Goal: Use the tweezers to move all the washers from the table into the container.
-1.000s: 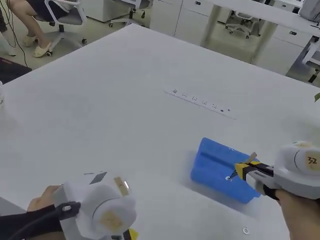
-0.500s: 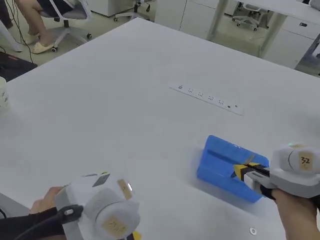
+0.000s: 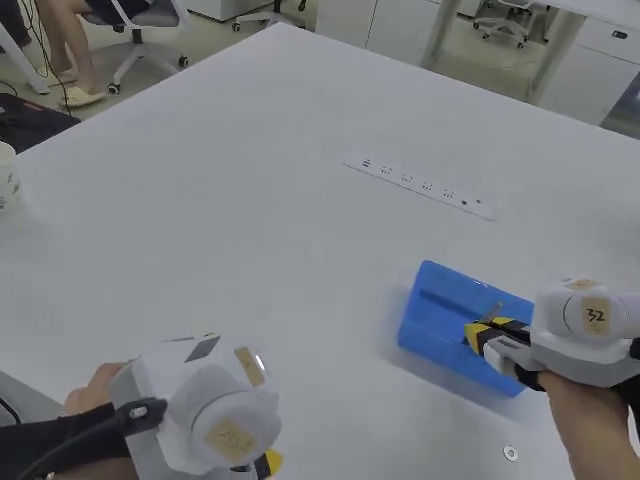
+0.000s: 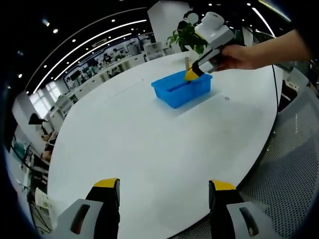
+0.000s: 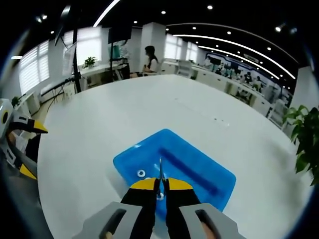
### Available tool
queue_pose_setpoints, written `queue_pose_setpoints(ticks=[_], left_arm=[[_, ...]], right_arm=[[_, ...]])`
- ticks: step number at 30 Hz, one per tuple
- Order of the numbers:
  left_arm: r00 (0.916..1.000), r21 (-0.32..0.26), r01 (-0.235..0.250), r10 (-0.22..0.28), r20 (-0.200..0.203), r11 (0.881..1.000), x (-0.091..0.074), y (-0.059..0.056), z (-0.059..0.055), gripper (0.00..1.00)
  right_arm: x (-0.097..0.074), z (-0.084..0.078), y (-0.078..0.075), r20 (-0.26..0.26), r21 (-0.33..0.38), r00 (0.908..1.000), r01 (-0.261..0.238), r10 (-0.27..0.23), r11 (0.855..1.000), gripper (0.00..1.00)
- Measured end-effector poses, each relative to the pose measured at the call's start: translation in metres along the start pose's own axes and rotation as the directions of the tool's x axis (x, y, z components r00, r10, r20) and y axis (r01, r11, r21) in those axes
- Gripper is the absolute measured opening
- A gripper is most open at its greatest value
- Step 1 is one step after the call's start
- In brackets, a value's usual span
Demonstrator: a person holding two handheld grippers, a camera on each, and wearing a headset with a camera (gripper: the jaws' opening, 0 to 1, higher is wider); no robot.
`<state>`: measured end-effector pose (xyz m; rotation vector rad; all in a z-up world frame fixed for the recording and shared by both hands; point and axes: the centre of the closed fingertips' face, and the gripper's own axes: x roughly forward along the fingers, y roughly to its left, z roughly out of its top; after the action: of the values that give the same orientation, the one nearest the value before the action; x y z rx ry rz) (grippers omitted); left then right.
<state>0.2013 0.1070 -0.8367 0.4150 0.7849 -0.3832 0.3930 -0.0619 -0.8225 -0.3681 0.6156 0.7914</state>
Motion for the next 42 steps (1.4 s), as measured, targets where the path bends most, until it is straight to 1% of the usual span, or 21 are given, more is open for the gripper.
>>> queue_pose_setpoints(ticks=[3,9,12,19,20,25,28,34,39,42], left_arm=[[1.0000,0.005,0.002,-0.002,-0.003,1.000,0.001,-0.001,-0.001,0.74],[1.0000,0.009,0.001,-0.001,-0.002,1.000,0.000,-0.001,0.000,0.74],[1.0000,0.008,0.001,-0.001,0.000,1.000,0.000,-0.001,0.000,0.74],[1.0000,0.012,0.003,-0.003,0.008,1.000,-0.001,-0.001,0.002,0.74],[1.0000,0.012,0.003,-0.003,0.009,1.000,-0.001,-0.001,0.002,0.74],[0.9998,0.012,0.004,-0.004,0.018,1.000,-0.003,-0.001,0.004,0.74],[0.9997,0.014,0.004,-0.004,0.023,1.000,-0.003,-0.002,0.005,0.74],[0.9994,0.011,0.004,-0.004,0.034,1.000,-0.004,-0.002,0.006,0.74],[0.9992,0.009,0.001,-0.002,0.041,1.000,-0.004,-0.001,0.007,0.73],[0.9990,0.011,0.000,0.000,0.044,1.000,-0.005,-0.001,0.008,0.73]], right_arm=[[0.000,0.000,-0.002,0.004,0.019,1.0000,0.000,0.000,1.000,0.02],[-0.002,-0.001,-0.004,-0.009,0.036,0.9999,0.011,-0.011,0.999,0.03],[-0.006,0.001,-0.006,0.006,0.063,0.9999,0.013,-0.014,0.998,0.03],[-0.028,0.011,-0.004,0.052,0.112,0.9983,0.021,-0.027,0.994,0.03],[-0.030,0.011,-0.008,0.059,0.114,0.9978,0.024,-0.031,0.993,0.03],[-0.051,0.014,-0.007,0.088,0.124,0.9946,0.043,-0.054,0.991,0.03],[-0.065,0.015,-0.005,0.103,0.116,0.9922,0.058,-0.071,0.991,0.03],[-0.087,0.008,-0.004,0.116,0.130,0.9884,0.083,-0.098,0.988,0.03],[-0.097,-0.006,-0.001,0.108,0.166,0.9878,0.094,-0.113,0.982,0.03],[-0.100,-0.020,0.001,0.085,0.184,0.9887,0.106,-0.123,0.977,0.03]])
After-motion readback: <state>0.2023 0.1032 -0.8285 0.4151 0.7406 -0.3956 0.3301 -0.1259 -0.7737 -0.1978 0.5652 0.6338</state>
